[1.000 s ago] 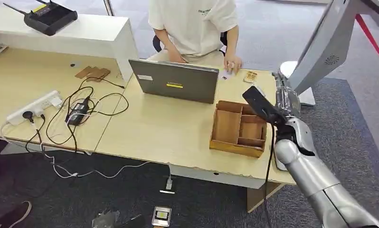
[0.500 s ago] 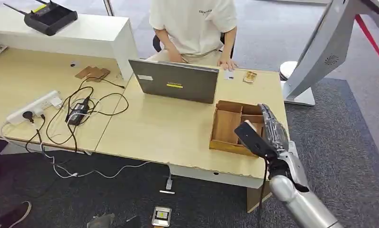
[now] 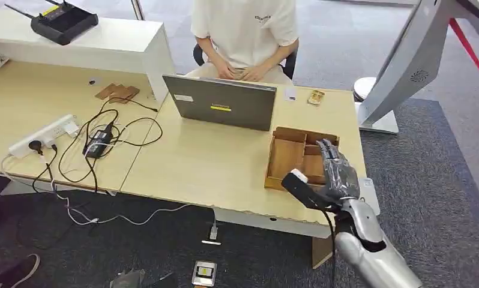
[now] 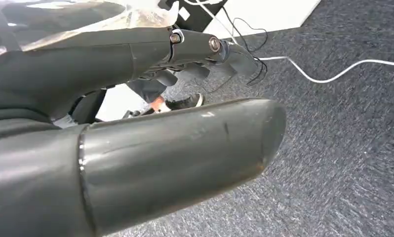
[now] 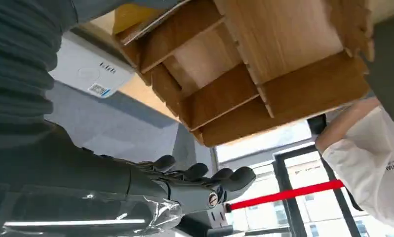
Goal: Pass the card to the sensor for recognition and then transmit it.
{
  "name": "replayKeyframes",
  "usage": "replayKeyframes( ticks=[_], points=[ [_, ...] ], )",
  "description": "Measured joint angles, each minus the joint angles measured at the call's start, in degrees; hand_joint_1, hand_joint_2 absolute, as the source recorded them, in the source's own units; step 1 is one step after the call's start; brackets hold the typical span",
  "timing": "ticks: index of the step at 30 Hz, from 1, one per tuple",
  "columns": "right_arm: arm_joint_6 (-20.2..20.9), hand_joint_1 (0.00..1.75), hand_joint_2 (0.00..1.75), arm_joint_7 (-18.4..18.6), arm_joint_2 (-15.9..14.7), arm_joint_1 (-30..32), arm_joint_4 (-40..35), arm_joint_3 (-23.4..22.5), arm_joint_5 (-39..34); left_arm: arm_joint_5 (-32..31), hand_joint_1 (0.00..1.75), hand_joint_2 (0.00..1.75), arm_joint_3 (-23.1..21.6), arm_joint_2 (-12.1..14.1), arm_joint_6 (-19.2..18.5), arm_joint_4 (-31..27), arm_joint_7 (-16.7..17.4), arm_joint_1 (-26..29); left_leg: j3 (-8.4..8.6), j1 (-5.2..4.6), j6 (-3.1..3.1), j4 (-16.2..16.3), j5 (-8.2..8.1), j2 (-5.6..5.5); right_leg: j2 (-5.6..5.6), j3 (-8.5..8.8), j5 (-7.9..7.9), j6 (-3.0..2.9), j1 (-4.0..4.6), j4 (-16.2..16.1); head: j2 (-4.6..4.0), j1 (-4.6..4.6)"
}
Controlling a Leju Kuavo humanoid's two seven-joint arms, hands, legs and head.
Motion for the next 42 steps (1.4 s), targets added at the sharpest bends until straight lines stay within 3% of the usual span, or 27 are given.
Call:
replayKeyframes(
  ticks=[29,42],
  points=[
    [1.5,0.00,1.75,-0.5,-0.3,2.7,6.3,-1.6,1.5,0.2,0.00,0.00,0.0,0.0,0.5,0.0,0.7,0.4,0.00,0.00,0.00,0.0,0.00,0.00,0.00,0.01,0.01,0.00,-0.01,0.0,0.00,-0.02],
    [-9.5,0.00,1.75,-3.5,1.6,1.7,12.4,-4.7,1.5,0.7,0.00,0.00,0.1,0.0,1.0,0.0,0.5,0.8,0.00,-0.01,0.00,0.0,0.00,0.01,0.00,0.02,0.01,0.00,-0.01,0.0,0.00,-0.02]
  ],
)
